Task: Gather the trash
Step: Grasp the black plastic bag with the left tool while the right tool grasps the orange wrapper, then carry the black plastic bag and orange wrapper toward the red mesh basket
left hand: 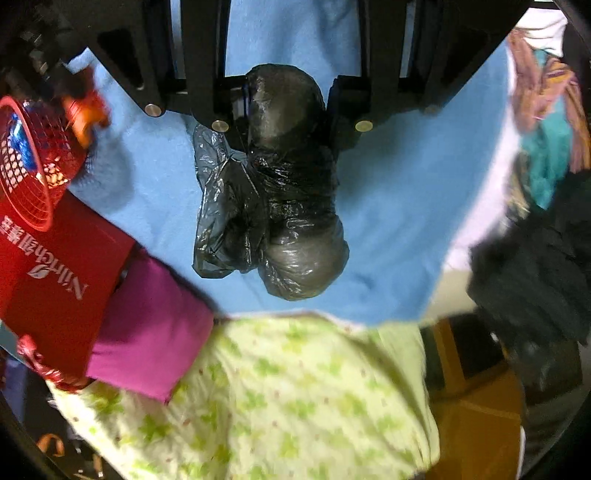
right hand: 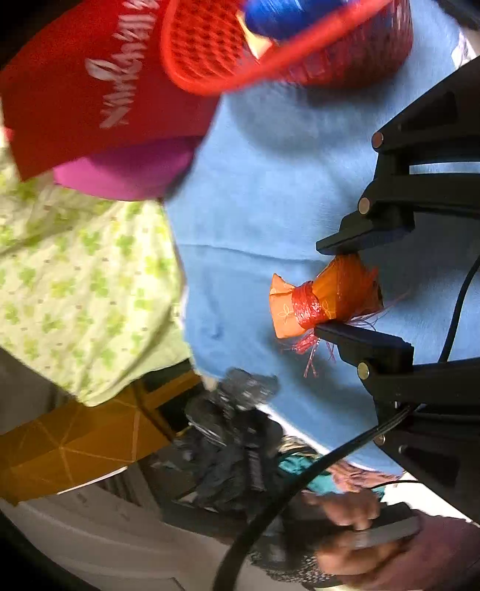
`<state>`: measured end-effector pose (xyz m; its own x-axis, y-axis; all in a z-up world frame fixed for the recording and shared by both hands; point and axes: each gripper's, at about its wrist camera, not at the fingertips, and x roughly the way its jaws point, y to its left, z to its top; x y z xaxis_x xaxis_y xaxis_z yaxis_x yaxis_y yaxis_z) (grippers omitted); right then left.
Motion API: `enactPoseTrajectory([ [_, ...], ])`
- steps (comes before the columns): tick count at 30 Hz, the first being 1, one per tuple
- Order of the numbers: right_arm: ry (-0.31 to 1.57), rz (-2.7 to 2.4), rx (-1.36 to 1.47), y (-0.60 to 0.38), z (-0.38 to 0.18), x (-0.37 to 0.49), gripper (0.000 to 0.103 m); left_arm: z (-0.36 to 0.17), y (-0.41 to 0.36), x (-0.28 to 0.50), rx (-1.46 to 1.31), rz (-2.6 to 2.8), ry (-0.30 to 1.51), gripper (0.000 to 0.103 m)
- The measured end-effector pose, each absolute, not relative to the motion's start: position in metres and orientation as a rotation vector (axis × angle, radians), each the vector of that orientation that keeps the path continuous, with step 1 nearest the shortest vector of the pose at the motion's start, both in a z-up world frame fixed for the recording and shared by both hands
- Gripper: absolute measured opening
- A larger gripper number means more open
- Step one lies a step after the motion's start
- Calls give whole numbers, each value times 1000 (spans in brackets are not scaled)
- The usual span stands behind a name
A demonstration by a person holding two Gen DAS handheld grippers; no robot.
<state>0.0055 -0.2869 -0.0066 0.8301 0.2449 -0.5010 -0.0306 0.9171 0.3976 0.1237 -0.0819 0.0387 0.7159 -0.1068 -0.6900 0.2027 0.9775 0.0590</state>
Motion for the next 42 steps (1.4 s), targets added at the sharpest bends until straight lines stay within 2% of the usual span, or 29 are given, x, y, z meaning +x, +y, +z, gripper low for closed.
enactPoseTrajectory([
  [10, 438, 140, 351, -266, 66, -40, 41, 101, -81, 39, 188, -97, 535, 32],
  [21, 306, 164, 307, -243, 112, -81, 41, 130, -74, -21, 200, -51, 402, 33],
  [32, 219, 149, 274, -232, 128, -105, 41, 145, -76, -47, 202, -45, 342, 33],
  [42, 220, 133, 303, -242, 125, -112, 41, 143, -91, -60, 233, -66, 335, 33],
])
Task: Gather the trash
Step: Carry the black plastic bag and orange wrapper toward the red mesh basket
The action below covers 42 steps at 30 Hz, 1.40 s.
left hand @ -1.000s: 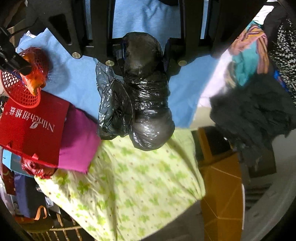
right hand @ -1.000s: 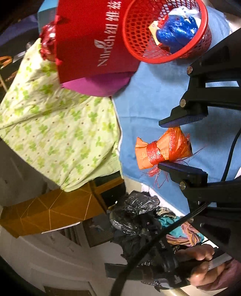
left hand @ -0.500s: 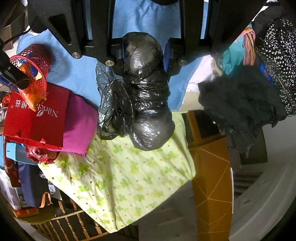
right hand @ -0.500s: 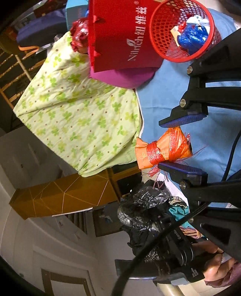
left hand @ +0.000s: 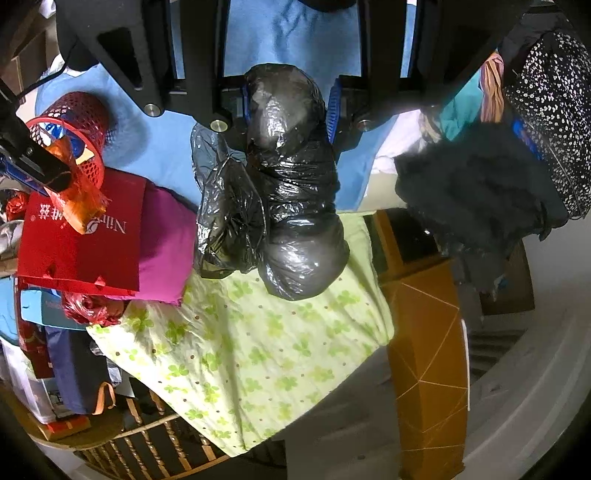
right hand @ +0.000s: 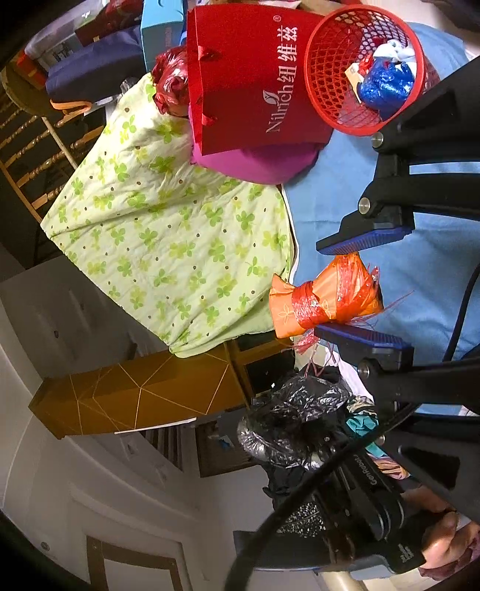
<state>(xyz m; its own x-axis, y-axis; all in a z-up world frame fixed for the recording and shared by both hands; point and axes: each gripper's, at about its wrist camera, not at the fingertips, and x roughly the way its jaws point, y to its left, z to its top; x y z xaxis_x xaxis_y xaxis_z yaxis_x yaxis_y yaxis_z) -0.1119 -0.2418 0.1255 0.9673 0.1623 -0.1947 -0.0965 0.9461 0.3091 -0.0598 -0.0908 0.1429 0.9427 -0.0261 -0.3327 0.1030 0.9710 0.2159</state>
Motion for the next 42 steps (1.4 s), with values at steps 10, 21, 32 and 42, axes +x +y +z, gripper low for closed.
enactPoseTrajectory([
  [10, 211, 114, 332, -257, 125, -119, 41, 140, -106, -63, 261, -82, 340, 33],
  [21, 208, 96, 361, -268, 123, -125, 41, 139, -115, -64, 286, -98, 343, 34],
  [32, 212, 88, 387, -275, 122, -128, 41, 138, -120, -63, 296, -114, 355, 34],
  [42, 214, 62, 411, -287, 117, -133, 41, 135, -124, -60, 311, -128, 366, 34],
])
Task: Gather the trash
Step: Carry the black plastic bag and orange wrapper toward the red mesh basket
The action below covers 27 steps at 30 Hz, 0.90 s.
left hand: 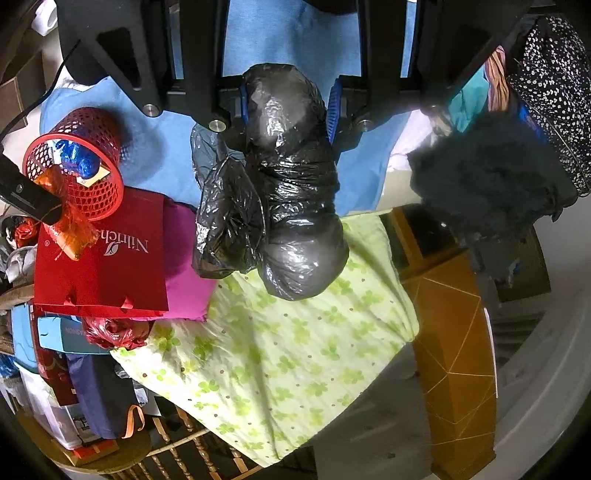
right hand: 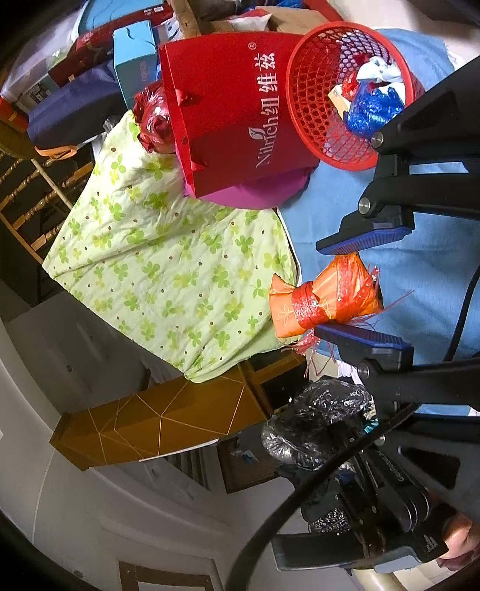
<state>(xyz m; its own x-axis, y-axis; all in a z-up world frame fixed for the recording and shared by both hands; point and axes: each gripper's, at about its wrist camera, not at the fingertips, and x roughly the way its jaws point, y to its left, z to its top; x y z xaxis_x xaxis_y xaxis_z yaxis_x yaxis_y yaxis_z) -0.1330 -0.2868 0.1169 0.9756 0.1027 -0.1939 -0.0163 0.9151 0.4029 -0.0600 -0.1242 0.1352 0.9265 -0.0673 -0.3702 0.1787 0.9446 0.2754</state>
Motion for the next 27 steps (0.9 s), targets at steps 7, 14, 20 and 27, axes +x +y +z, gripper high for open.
enactPoseTrajectory([
  [7, 216, 41, 433, -301, 112, -135, 41, 129, -131, -60, 324, -136, 375, 35],
  [14, 222, 39, 441, -308, 109, -133, 41, 126, -136, -59, 328, -141, 385, 35],
  [20, 223, 36, 448, -311, 107, -134, 41, 123, -139, -59, 330, -144, 391, 35],
  [27, 227, 35, 459, -314, 104, -134, 41, 117, -146, -60, 346, -150, 395, 35],
])
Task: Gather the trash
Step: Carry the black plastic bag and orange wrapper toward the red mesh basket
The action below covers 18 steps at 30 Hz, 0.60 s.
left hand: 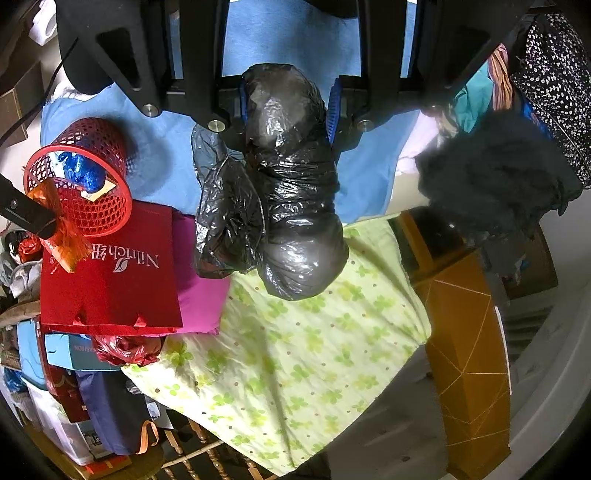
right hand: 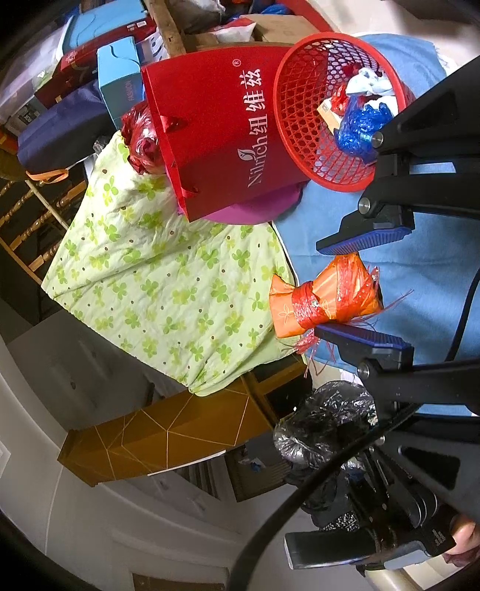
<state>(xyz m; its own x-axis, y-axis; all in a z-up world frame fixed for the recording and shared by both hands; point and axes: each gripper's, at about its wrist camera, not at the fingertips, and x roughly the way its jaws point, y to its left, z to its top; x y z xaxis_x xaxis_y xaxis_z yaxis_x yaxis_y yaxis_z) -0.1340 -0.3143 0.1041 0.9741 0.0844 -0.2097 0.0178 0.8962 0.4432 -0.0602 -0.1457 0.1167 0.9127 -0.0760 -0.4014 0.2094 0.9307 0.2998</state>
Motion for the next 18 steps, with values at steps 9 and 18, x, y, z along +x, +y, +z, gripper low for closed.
enactPoseTrajectory([
  [9, 228, 28, 473, -321, 100, -134, 41, 115, -149, -59, 359, -159, 403, 35],
  [18, 230, 23, 497, -330, 95, -136, 41, 113, -154, -59, 379, -171, 407, 35],
])
